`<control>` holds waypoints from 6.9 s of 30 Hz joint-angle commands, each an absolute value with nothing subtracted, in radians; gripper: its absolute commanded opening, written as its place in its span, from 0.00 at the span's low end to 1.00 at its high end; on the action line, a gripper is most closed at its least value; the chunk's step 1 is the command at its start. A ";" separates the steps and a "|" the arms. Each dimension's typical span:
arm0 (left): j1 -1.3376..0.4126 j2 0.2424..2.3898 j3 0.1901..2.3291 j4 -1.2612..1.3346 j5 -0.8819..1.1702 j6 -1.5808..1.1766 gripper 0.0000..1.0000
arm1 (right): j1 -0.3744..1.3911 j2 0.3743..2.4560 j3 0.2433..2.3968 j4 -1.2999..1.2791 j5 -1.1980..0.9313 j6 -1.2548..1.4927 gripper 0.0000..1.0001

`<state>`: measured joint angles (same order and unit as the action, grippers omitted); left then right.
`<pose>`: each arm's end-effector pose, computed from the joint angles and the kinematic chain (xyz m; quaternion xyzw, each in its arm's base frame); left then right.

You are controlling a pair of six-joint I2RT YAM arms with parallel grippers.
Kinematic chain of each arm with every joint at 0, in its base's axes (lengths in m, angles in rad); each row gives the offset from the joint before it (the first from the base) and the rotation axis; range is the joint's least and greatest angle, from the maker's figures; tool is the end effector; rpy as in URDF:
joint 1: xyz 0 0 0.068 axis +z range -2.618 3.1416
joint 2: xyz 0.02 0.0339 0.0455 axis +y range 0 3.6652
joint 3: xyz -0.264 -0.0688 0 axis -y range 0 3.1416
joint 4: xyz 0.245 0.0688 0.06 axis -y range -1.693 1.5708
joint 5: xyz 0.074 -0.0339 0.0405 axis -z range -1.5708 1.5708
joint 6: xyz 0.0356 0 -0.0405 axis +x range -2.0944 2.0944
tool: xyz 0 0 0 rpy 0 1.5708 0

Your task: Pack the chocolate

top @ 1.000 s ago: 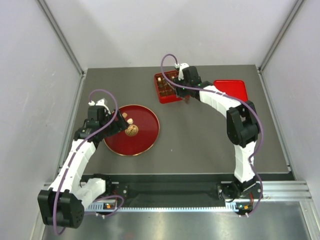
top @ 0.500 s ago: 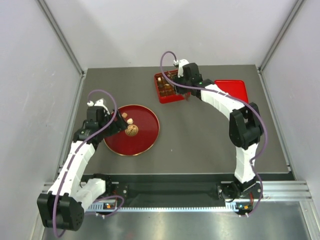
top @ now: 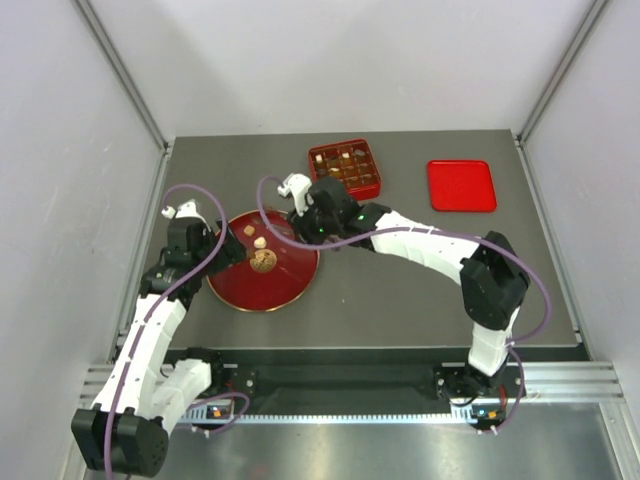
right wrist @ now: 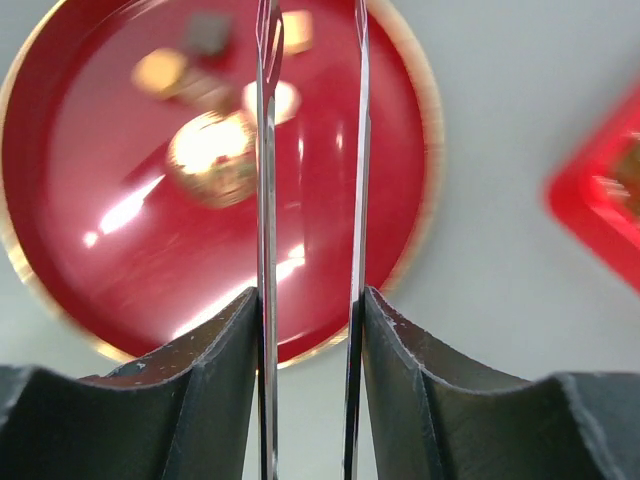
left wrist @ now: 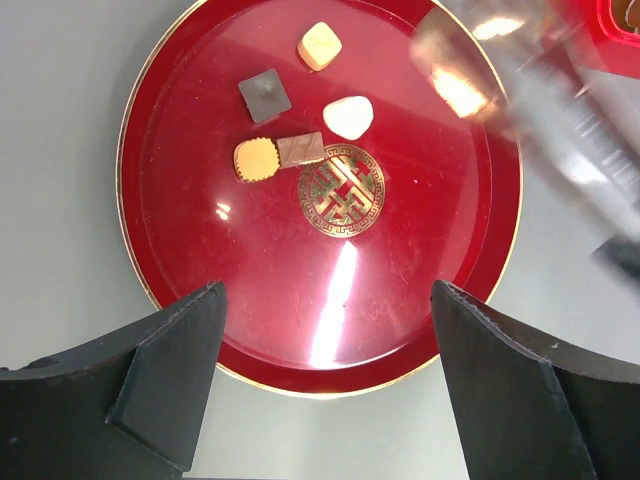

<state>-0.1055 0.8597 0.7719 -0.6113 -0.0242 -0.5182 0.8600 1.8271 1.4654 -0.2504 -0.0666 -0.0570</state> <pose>0.1800 -0.0182 0.2813 -0.1907 0.8862 -0.1191 0.4052 0.2768 0.3251 0.2754 -0.4063 0.7884 0.2073 0.4127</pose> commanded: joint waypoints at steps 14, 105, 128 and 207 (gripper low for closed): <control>-0.109 0.848 0.793 -0.614 -0.034 -0.518 0.89 | 0.907 1.933 1.430 -0.207 -0.213 -0.094 0.43; -0.107 0.842 0.790 -0.615 -0.046 -0.525 0.89 | 0.521 1.787 1.560 -0.239 -0.005 0.015 0.43; -0.107 0.831 0.785 -0.615 -0.055 -0.526 0.89 | 0.942 1.810 1.307 -0.113 -0.244 -0.086 0.47; -0.109 0.831 0.784 -0.611 -0.037 -0.525 0.89 | 0.370 1.881 1.571 -0.282 0.023 0.021 0.38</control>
